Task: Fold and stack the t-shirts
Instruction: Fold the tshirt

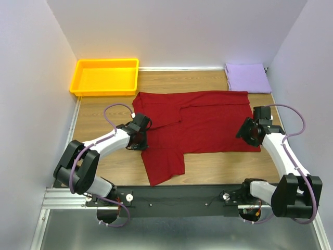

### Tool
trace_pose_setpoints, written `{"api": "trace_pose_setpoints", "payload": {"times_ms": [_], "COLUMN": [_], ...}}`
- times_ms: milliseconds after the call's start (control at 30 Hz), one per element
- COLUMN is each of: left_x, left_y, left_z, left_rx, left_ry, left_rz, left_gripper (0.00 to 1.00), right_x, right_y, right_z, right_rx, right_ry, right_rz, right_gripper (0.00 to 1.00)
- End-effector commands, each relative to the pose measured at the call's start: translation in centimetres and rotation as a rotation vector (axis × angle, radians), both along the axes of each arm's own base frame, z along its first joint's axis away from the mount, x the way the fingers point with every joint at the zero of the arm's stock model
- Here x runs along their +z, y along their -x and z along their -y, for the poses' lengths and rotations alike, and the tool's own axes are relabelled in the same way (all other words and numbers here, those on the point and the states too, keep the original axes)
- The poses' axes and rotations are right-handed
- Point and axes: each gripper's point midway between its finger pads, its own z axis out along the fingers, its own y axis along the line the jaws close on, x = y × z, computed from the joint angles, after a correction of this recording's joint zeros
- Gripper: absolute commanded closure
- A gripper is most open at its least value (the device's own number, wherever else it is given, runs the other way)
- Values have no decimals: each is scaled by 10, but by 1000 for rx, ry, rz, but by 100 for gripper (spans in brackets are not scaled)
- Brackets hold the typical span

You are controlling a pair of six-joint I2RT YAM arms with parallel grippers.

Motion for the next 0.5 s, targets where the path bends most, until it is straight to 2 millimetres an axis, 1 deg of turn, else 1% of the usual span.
{"api": "trace_pose_setpoints", "payload": {"times_ms": [0, 33, 100, 133, 167, 267, 300, 400, 467], "left_x": [-22, -21, -20, -20, -21, -20, -20, -19, -18], "left_y": [17, 16, 14, 14, 15, 14, 15, 13, 11], "left_z": [-9, -9, -8, -8, -9, -8, -7, -7, -6], "left_rx": [-36, -45, -52, -55, -64, -70, -73, -82, -83], "left_ry": [-37, -35, -25, -23, -24, -20, -17, -15, -15], "left_rz": [-48, -38, -27, -24, -26, -18, -18, -9, -4], "left_gripper": [98, 100, 100, 100, 100, 100, 100, 100, 100], "right_x": [-21, -26, -30, -34, -40, -45, -50, -59, -62], "right_y": [21, 27, 31, 36, 39, 45, 51, 59, 62], "right_z": [31, 39, 48, 57, 61, 75, 83, 90, 94], "right_rx": [-162, -204, -250, -295, -313, -375, -421, -463, -479], "right_ry": [55, 53, 44, 32, 24, 8, -2, -23, -31], "right_rz": [-114, -143, -166, -182, -216, -266, -291, -330, -342], "right_gripper": [34, 34, 34, 34, 34, 35, 35, 36, 37]}}
